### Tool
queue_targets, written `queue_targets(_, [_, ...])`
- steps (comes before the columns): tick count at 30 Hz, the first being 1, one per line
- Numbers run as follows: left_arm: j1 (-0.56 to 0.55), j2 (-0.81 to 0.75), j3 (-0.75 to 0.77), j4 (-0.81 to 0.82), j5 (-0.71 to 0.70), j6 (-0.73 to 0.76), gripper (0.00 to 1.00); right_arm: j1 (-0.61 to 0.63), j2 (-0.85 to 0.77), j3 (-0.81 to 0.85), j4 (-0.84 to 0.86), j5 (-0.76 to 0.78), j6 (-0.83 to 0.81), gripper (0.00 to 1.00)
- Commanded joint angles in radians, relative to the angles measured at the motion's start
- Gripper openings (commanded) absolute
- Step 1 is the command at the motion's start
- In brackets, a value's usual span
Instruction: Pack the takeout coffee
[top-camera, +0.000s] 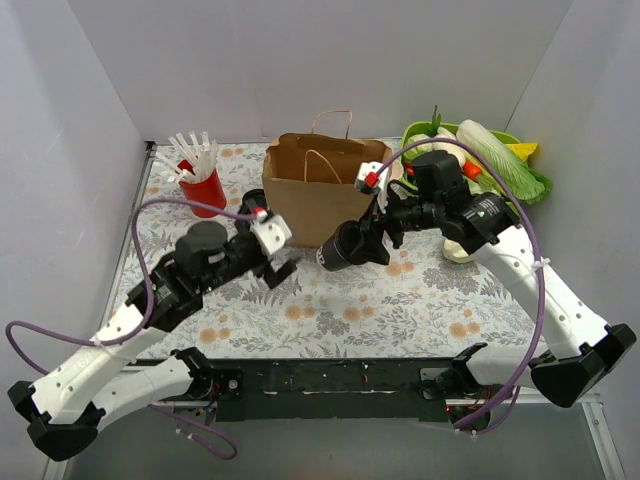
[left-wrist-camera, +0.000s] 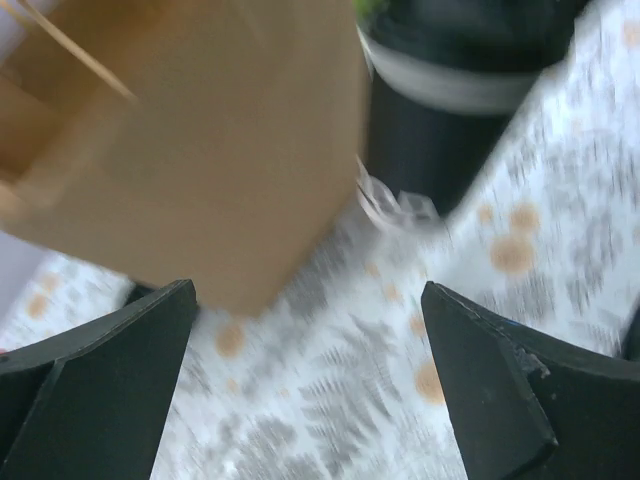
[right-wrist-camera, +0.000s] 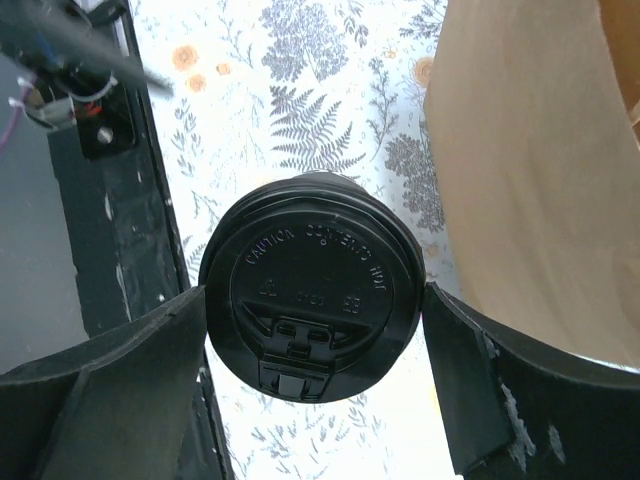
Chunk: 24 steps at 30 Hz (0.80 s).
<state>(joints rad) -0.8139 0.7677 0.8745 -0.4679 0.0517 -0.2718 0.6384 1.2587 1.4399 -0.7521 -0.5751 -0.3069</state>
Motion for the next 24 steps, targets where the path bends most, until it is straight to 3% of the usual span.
queue_targets(1, [0.028, 0.161, 0.376, 0.09, -0.039, 0.009, 0.98, -0.013, -0.07, -0.03, -0.127, -0.045, -0.203, 0.01])
queue_targets(3, [0.062, 0.318, 0.508, 0.11, -0.006, 0.048, 0.98, -0.013, -0.116, -0.071, -0.144, -0.045, -0.259, 0.01])
queue_targets(4, [0.135, 0.388, 0.676, 0.074, 0.034, 0.043, 0.98, -0.014, -0.13, -0.105, -0.153, -0.04, -0.293, 0.01])
queue_targets(9, [0.444, 0.826, 1.156, -0.127, 0.412, -0.069, 0.92, -0.013, -0.169, -0.11, -0.21, -0.04, -0.337, 0.01])
queue_targets(11, [0.485, 0.942, 1.355, -0.239, 0.494, -0.047, 0.91, -0.013, -0.174, -0.104, -0.22, -0.025, -0.336, 0.01])
queue_targets(14, [0.539, 1.12, 1.53, -0.375, 0.651, 0.035, 0.92, -0.013, -0.185, -0.104, -0.219, 0.02, -0.298, 0.01])
queue_targets(17, [0.541, 1.167, 1.506, -0.379, 0.741, 0.072, 0.92, -0.014, -0.189, -0.102, -0.224, 0.052, -0.288, 0.01])
queue_targets(19, [0.536, 1.156, 1.401, -0.304, 0.757, 0.056, 0.89, -0.014, -0.193, -0.107, -0.224, 0.064, -0.29, 0.01])
queue_targets(24, [0.527, 1.183, 1.348, -0.281, 0.801, 0.023, 0.72, -0.013, -0.194, -0.078, -0.231, 0.072, -0.294, 0.01])
